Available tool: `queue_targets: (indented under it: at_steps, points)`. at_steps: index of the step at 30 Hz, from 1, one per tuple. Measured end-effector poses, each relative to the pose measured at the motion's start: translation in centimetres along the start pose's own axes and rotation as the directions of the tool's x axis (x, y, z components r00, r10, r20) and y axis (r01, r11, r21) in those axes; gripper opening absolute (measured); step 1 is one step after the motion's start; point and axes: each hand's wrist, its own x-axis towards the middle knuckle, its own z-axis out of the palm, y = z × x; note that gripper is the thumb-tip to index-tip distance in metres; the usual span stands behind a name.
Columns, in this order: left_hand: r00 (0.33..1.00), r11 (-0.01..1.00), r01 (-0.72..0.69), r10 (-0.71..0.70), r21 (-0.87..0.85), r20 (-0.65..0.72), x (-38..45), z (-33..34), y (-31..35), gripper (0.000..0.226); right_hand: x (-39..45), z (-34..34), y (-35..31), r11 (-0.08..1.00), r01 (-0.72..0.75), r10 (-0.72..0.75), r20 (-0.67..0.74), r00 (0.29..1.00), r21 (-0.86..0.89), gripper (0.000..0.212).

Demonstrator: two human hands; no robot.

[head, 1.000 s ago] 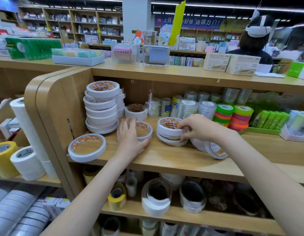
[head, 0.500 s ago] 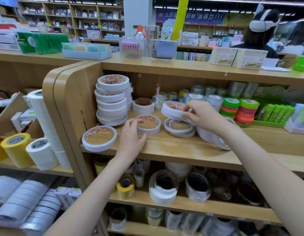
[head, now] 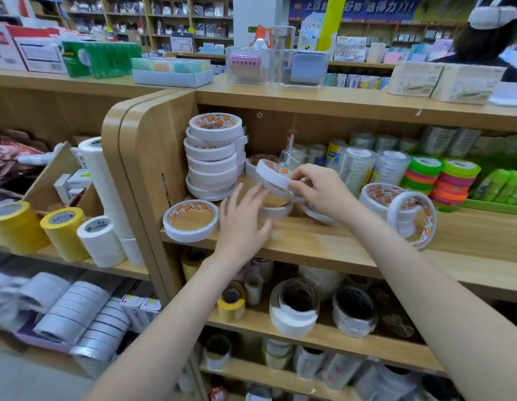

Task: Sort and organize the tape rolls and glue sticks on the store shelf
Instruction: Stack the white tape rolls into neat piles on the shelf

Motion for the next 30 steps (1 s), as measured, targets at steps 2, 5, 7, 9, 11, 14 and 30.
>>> queue_targets:
  at_steps: [2,5,7,9,11,14,30]
  points:
    - [0.999,0.992,-0.03,0.033,0.123,-0.02,-0.3,0.5,0.3,0.056,0.0,-0.2,-0.3,0.999,0.038,-0.038,-0.027,0.999,-0.008,0.015]
    - [0.992,0.997,0.057,-0.05,0.058,-0.116,-1.1,0.9,0.8,0.057,0.4,-0.9,0.0,0.995,0.038,-0.045,-0.076,0.996,-0.092,0.016]
    - [0.981,0.992,0.115,-0.105,0.052,-0.165,-2.4,0.9,0.8,0.053,0.7,-0.7,0.3,0.994,0.018,-0.022,-0.04,0.999,-0.11,0.017]
    - [0.971,0.986,0.163,-0.154,0.037,-0.182,-4.2,0.8,1.0,0.047,0.7,0.4,0.2,0.994,0.025,-0.02,0.045,0.999,-0.105,0.019]
    - [0.969,0.985,0.174,-0.169,0.012,-0.181,-6.1,0.9,1.6,0.042,0.0,1.3,-0.2,0.995,0.038,-0.032,0.07,0.997,-0.089,0.026]
    - [0.978,0.993,0.117,-0.111,0.027,-0.177,-8.7,0.8,2.4,0.04,-3.9,1.2,-0.3,0.994,0.108,-0.11,-0.092,0.99,-0.025,0.029]
    - [0.853,0.978,0.096,0.014,-0.183,0.522,-28.7,23.9,8.9,0.034,-47.4,7.9,16.8,0.711,-0.695,0.681,0.145,0.718,0.108,0.022]
